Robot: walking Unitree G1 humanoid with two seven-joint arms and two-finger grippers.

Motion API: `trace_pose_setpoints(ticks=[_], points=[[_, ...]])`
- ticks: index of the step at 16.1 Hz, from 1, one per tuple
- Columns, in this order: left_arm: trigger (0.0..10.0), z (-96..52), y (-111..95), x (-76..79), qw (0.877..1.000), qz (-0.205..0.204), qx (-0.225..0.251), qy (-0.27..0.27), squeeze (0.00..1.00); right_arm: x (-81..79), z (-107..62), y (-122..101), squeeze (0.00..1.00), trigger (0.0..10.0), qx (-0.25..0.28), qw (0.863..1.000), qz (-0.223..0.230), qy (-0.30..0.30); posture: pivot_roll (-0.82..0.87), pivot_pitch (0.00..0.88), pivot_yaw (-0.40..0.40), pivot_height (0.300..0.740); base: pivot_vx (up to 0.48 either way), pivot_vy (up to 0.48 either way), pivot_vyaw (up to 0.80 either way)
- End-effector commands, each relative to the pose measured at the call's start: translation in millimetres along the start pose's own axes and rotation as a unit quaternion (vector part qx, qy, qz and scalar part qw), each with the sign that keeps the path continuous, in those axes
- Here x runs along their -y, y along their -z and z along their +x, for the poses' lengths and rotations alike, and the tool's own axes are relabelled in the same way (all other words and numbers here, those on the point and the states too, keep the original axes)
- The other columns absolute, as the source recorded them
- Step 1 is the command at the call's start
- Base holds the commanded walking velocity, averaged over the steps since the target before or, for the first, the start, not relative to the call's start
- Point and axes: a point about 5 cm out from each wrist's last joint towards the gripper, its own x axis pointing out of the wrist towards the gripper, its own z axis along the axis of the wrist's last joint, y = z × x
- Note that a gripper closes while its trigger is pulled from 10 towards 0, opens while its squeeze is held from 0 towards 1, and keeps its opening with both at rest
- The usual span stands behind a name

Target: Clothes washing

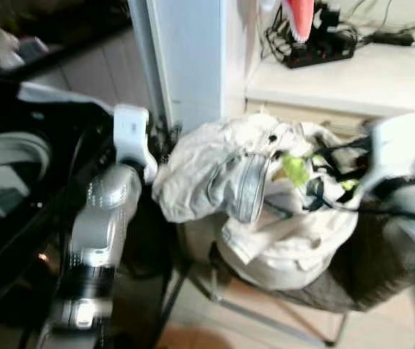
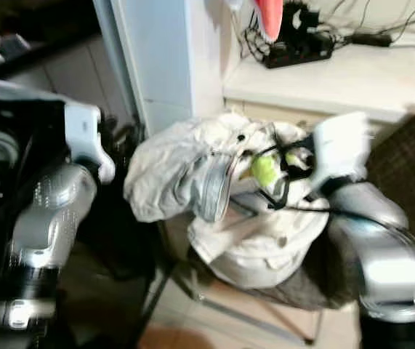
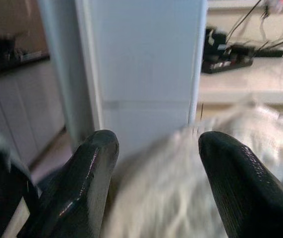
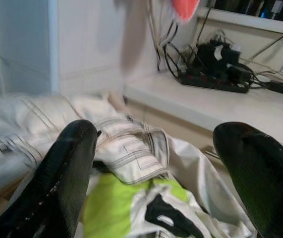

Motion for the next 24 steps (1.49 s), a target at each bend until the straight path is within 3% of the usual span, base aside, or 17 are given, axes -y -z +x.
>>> trace_pose_setpoints(ticks=[1, 4, 5, 7, 10, 14, 15, 16, 18, 19, 20, 22, 24], points=[[10.0, -9.4, -9.0, -0.2, 0.999, 0.029, 0.030, -0.020, 0.00, -2.6, 4.5, 3.1, 0.00, 10.0, -0.002, 1.000, 0.003, 0.023, -0.05, 0.000, -0.002, 0.740, 0.000, 0.000, 0.00], [10.0, -22.0, -8.8, -1.7, 0.996, 0.054, 0.046, -0.058, 0.00, -15.8, 8.0, 11.0, 0.00, 10.0, -0.028, 0.999, 0.018, -0.011, -0.01, 0.000, -0.043, 0.740, 0.000, 0.000, 0.00], [10.0, -25.0, -13.5, -0.4, 0.996, 0.046, 0.049, -0.056, 0.00, -19.6, 9.1, 10.3, 0.00, 10.0, -0.024, 0.999, 0.030, -0.021, 0.00, 0.000, -0.050, 0.740, 0.000, 0.000, 0.00], [10.0, -26.5, -26.2, 4.8, 0.992, 0.094, 0.076, -0.040, 0.00, -25.6, 9.5, 9.4, 0.00, 10.0, -0.014, 0.999, 0.021, -0.044, 0.01, 0.000, -0.058, 0.740, 0.000, 0.000, 0.00], [10.0, -28.5, -23.0, 14.2, 0.993, 0.095, 0.069, -0.013, 0.00, -20.6, 9.5, 10.3, 0.00, 10.0, -0.013, 0.999, 0.040, -0.027, 0.00, 0.000, -0.040, 0.740, 0.000, 0.000, 0.00], [10.0, -25.1, -20.5, 23.4, 0.993, 0.103, 0.056, 0.023, 0.00, -13.3, 11.4, 25.0, 0.00, 10.0, -0.112, 0.991, 0.063, -0.034, -0.02, 0.000, 0.002, 0.740, 0.000, 0.000, 0.00], [10.0, -23.9, -18.6, 24.1, 0.993, 0.099, 0.053, 0.045, 0.00, -14.1, 17.8, 24.9, 0.76, 10.0, -0.133, 0.982, 0.119, -0.052, -0.03, 0.000, 0.014, 0.740, 0.000, 0.000, 0.00], [10.0, -24.7, -20.4, 26.5, 0.989, 0.108, 0.060, 0.075, 0.00, -13.5, 22.3, 21.3, 1.00, 10.0, -0.130, 0.981, 0.129, -0.058, -0.03, 0.000, 0.014, 0.740, 0.000, 0.000, 0.00], [10.0, -27.3, -22.5, 30.3, 0.984, 0.110, 0.059, 0.127, 0.00, -15.3, 28.8, 13.9, 1.00, 10.0, -0.128, 0.978, 0.147, -0.073, -0.03, 0.000, 0.020, 0.740, 0.000, 0.000, 0.00], [10.0, -27.8, -28.5, 24.2, 0.986, 0.107, 0.075, 0.099, 0.00, -11.6, 32.6, 2.7, 1.00, 10.0, -0.087, 0.990, 0.087, -0.068, -0.02, 0.000, 0.010, 0.740, 0.000, 0.000, 0.00], [10.0, -26.6, -31.8, 21.2, 0.988, 0.104, 0.084, 0.077, 0.00, -6.7, 33.2, -5.4, 0.00, 10.0, -0.057, 0.994, 0.080, -0.039, -0.01, 0.000, 0.002, 0.740, 0.000, 0.000, 0.00], [10.0, -22.2, -32.3, 20.2, 0.989, 0.112, 0.088, 0.044, 0.00, 9.1, 30.8, -12.6, 0.00, 10.0, -0.013, 0.996, 0.054, 0.064, -0.01, 0.000, 0.002, 0.740, 0.000, 0.000, 0.00], [10.0, -22.7, -29.0, 27.7, 0.991, 0.092, 0.082, 0.049, 0.00, 6.7, 19.7, -7.4, 0.00, 10.0, -0.015, 0.997, 0.040, 0.061, -0.01, 0.000, -0.006, 0.740, 0.144, 0.000, 0.00]])
